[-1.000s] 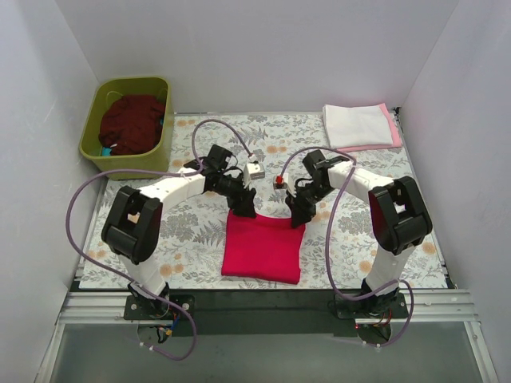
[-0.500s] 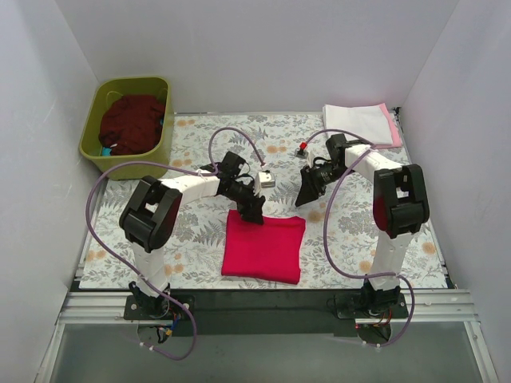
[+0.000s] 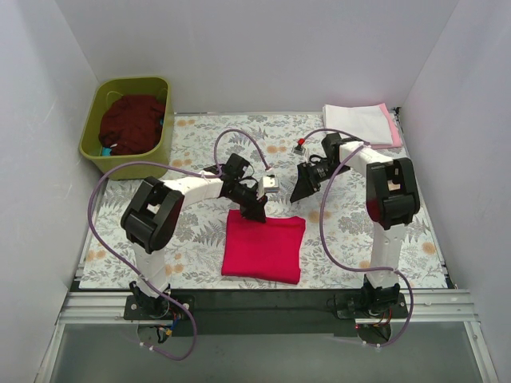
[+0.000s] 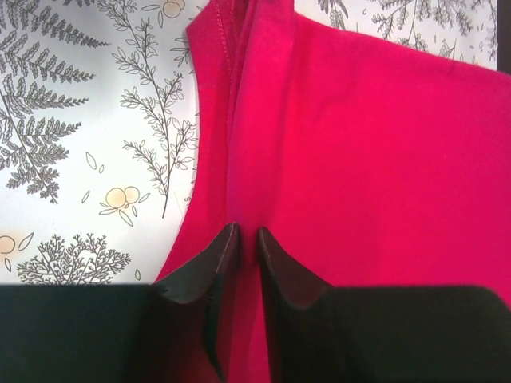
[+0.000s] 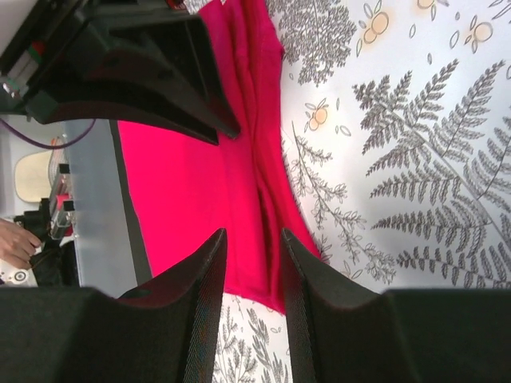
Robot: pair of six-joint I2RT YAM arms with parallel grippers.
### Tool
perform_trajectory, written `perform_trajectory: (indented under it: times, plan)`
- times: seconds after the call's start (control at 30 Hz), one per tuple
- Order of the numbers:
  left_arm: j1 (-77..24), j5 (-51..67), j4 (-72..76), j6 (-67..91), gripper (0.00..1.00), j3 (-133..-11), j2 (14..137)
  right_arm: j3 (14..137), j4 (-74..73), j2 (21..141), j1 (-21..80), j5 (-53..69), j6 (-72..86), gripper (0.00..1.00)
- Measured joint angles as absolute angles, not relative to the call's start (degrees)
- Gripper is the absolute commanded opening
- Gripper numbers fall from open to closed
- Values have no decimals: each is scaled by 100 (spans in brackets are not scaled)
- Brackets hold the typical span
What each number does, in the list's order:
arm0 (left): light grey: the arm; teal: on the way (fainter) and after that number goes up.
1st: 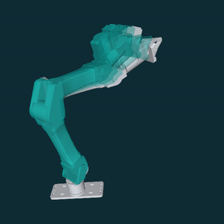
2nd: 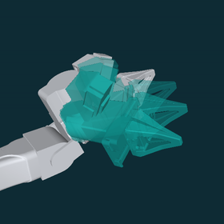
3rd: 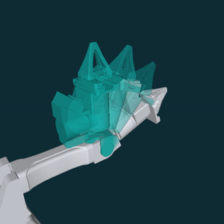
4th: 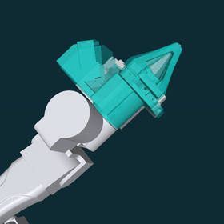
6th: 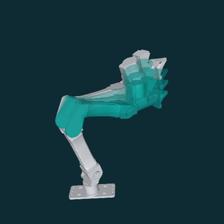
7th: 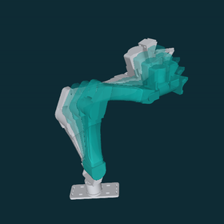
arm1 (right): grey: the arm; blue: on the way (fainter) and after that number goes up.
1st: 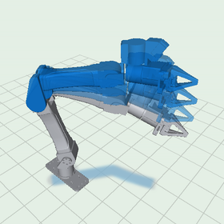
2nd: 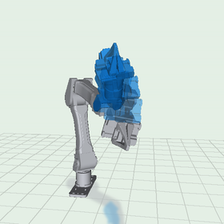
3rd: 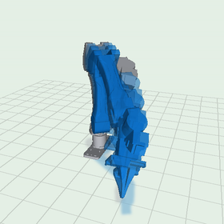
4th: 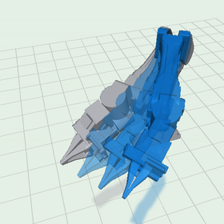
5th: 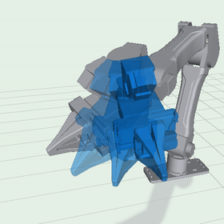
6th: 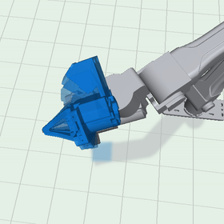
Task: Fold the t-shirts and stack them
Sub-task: Fold the tshirt
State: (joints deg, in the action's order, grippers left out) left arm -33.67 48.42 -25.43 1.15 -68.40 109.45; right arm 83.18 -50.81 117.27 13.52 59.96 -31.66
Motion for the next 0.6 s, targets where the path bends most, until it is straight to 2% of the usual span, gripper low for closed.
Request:
perform_trajectory:
  times: [0.03,0.1,0.33,0.5,0.6]
  plan:
    - [-3371,4842,-2543,69,6,-6838,10943,8379,-5076,11786,1352,6038,-3148,39]
    - [-3393,4829,-2561,-10,0,-6827,10940,8499,-5070,11931,1352,6104,-3098,39]
    - [-3590,4611,-2598,-373,0,-6615,10667,8702,-4744,12309,1479,6200,-2593,31]
    - [-3771,4355,-2515,-510,0,-6289,10073,8698,-4342,12337,1903,6311,-2141,24]
    - [-3889,4185,-2447,-576,0,-6093,9706,8626,-4167,12339,2204,6440,-1988,23]
